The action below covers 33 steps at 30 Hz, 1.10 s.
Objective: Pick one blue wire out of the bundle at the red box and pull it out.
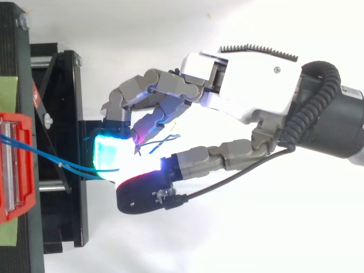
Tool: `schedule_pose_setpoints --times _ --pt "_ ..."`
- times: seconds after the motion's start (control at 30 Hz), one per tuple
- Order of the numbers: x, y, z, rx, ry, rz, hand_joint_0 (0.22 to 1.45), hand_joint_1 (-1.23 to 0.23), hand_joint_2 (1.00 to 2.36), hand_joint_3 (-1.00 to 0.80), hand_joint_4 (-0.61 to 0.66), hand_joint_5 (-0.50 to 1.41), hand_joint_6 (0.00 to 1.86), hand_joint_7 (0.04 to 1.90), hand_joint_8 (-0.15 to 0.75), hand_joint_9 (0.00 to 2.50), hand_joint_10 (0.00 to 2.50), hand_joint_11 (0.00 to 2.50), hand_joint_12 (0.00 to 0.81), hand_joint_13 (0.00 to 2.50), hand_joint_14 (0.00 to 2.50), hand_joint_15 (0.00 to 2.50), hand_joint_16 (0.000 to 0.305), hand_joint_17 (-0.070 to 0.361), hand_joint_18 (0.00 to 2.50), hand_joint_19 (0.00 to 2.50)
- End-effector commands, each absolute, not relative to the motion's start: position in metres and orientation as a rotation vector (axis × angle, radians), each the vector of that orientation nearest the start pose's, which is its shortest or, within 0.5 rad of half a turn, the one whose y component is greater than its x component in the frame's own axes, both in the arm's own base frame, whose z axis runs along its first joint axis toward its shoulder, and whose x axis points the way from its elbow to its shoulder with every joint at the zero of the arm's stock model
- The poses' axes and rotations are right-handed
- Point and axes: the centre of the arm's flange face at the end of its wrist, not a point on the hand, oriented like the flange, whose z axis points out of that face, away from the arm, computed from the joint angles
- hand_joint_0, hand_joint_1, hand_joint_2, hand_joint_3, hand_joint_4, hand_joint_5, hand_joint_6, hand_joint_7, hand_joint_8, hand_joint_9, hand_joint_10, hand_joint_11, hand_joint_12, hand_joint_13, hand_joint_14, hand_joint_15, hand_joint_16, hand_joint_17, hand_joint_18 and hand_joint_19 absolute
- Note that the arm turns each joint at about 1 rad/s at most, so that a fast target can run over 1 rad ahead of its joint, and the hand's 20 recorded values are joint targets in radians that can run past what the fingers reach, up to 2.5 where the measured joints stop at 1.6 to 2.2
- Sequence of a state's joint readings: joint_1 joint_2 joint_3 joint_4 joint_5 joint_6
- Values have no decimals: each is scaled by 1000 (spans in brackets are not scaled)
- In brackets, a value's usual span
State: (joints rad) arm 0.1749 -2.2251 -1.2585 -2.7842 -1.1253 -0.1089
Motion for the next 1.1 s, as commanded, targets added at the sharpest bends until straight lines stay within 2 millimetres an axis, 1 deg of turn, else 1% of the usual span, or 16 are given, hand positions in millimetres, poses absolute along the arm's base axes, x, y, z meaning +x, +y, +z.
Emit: schedule_pose_setpoints --times 0.0,0.37,0.53,0.67,0.7,0.77,0.93,1.07 --pt "739 -48 270 1250 1056 936 521 -727 1166 -134 39 -51 866 1020 328 933 9 213 457 307 5 135 83 187 0 204" --pt "739 -48 270 1245 1061 929 514 -732 1207 -134 20 -48 866 1013 323 962 10 252 459 333 5 148 83 187 0 213" --pt "739 -47 270 1231 1089 926 510 -730 1225 -138 19 -48 866 1020 323 913 10 245 461 328 5 146 83 188 0 200" --pt "734 -47 267 1246 1124 903 509 -730 1231 -140 15 -48 867 1015 316 849 10 247 464 314 5 147 84 188 0 206" --pt "728 -47 275 1254 1146 883 509 -730 1233 -142 13 -48 867 1015 315 836 9 234 464 307 5 145 84 188 0 206" --pt "725 -47 280 1254 1161 869 510 -730 1232 -140 12 -48 867 1013 313 830 9 235 464 306 5 149 84 188 0 208" --pt "720 -49 279 1268 1193 841 507 -729 1248 -150 2 -49 867 1010 314 763 10 213 467 290 5 145 84 189 0 205" --pt "713 -49 288 1277 1215 820 507 -728 1246 -149 -2 -49 867 1006 311 730 8 194 467 269 5 145 84 189 0 200"
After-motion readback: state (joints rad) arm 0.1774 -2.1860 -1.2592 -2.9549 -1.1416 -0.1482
